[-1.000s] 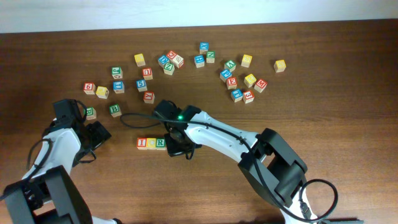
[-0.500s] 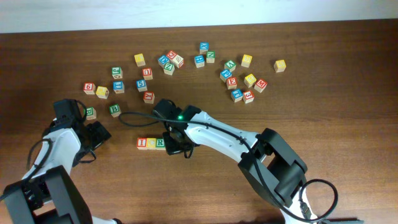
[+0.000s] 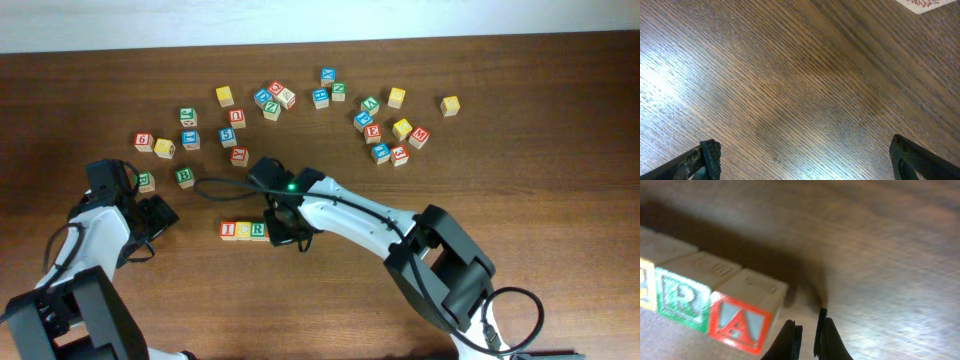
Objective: Spell out ICRA
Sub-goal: 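Raise the right gripper away from the finished row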
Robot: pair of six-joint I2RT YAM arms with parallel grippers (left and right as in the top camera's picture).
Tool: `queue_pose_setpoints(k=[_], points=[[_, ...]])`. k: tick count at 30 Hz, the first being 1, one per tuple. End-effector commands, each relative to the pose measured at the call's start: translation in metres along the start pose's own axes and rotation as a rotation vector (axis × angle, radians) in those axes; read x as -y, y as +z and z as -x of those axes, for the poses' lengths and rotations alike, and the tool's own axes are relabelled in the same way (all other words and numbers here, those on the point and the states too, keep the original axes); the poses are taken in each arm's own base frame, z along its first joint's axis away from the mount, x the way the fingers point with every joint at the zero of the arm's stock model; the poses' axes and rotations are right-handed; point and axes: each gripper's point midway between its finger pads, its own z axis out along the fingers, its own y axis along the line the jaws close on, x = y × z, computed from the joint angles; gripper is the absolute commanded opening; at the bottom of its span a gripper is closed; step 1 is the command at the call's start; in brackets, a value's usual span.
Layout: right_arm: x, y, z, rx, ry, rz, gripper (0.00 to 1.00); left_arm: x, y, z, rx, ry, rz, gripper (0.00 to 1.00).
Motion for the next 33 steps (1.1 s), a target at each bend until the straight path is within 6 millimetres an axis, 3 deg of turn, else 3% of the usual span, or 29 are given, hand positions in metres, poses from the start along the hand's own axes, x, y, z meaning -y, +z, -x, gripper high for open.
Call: queue_pose_setpoints(k=[1,3,7,11,19,20,21,22,24,25,26,33], points=[[0.026,-0.001,0.014,0.021,-0.011,-0.044,0.06,-0.003,-0.001,0.0,0.005,-0.007,0.007,0.99],[0.037,-0.002,0.017,0.01,-0.053,-0.055,0.06,-0.003,-0.001,0.0,0.005,-0.007,0.006,0.99],[0.055,-0.005,0.02,-0.008,-0.058,-0.07,0.16,-0.003,-0.001,0.0,0.005,-0.007,0.006,0.99],[0.069,-0.007,0.028,-0.002,-0.021,-0.073,0.17,-0.003,-0.001,0.0,0.005,-0.007,0.006,0.99],[0.071,-0.007,0.029,-0.001,-0.015,-0.073,0.19,-0.003,-0.001,0.0,0.005,-0.007,0.006,0.99],[0.071,-0.007,0.029,-0.001,-0.015,-0.073,0.23,-0.003,-0.001,0.0,0.005,-0.007,0.006,0.99],[0.071,-0.007,0.029,-0.002,-0.015,-0.073,0.35,-0.003,-0.001,0.0,0.005,-0.007,0.006,0.99],[0.071,-0.007,0.029,-0.001,-0.016,-0.073,0.62,-0.003,-0.001,0.0,0.005,-0.007,0.006,0.99],[0.072,-0.007,0.029,-0.002,-0.015,-0.074,0.8,-0.003,-0.001,0.0,0.005,-0.007,0.006,0.99],[0.072,-0.007,0.029,-0.002,-0.015,-0.074,0.94,-0.003,-0.001,0.0,0.005,-0.007,0.006,0.99],[0.071,-0.007,0.029,-0.001,-0.015,-0.073,0.98,-0.003,-0.001,0.0,0.005,-0.007,0.006,0.99],[0.071,-0.007,0.031,0.006,-0.016,-0.07,0.99,-0.003,-0.001,0.0,0.005,-0.007,0.006,0.99]])
